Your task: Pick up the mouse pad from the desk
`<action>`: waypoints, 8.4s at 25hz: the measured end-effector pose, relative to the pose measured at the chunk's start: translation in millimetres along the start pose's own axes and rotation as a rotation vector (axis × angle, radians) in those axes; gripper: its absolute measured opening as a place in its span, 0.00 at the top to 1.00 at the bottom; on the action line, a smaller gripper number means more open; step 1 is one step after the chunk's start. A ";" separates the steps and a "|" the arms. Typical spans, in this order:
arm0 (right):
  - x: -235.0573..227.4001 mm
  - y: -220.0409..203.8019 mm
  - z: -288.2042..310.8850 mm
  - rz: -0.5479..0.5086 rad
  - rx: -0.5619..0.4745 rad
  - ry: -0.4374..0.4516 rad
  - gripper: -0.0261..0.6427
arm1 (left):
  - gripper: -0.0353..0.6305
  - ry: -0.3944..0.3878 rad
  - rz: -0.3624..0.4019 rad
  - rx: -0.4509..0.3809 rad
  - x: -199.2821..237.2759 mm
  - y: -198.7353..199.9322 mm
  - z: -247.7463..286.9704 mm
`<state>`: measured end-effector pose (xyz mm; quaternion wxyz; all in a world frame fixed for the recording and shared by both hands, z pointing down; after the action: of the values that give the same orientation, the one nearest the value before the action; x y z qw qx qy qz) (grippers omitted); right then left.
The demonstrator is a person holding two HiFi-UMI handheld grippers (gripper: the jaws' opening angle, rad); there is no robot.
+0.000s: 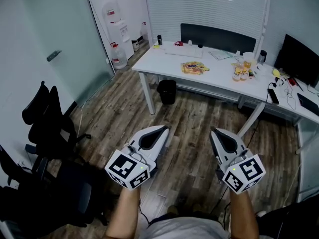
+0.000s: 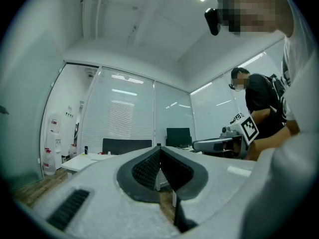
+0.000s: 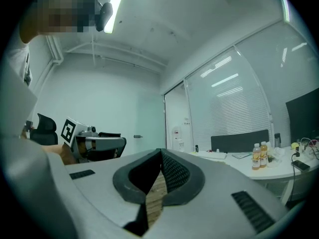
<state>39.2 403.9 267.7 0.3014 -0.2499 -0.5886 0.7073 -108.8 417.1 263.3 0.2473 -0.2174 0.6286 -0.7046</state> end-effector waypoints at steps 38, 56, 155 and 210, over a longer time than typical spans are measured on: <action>-113.5 3.8 90.6 0.016 -0.020 0.017 0.94 | 0.92 0.054 0.026 0.011 86.9 9.5 101.1; -257.9 8.0 144.7 -0.055 0.001 0.013 0.94 | 0.92 0.086 0.038 0.019 129.3 21.8 249.1; -565.6 -73.9 520.4 -0.030 0.442 -0.035 0.94 | 0.91 0.039 -0.123 0.422 476.5 -108.7 624.9; -581.0 -205.3 552.1 0.180 0.885 -0.188 0.53 | 0.41 0.007 -0.185 0.916 496.8 -253.0 675.7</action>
<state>78.1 -365.5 569.4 0.2620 -0.0819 -0.2307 0.9335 -99.8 -395.6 590.2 0.2519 -0.1383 0.2315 -0.9294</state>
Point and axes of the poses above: the fingertips, and each gripper's own axes: z forward along the fingers, x to its left, y out of its top, the point moved 1 cm from there along -z, backward along the fingers, and after that the axes turned 12 degrees about x, right-handed, at the moved point
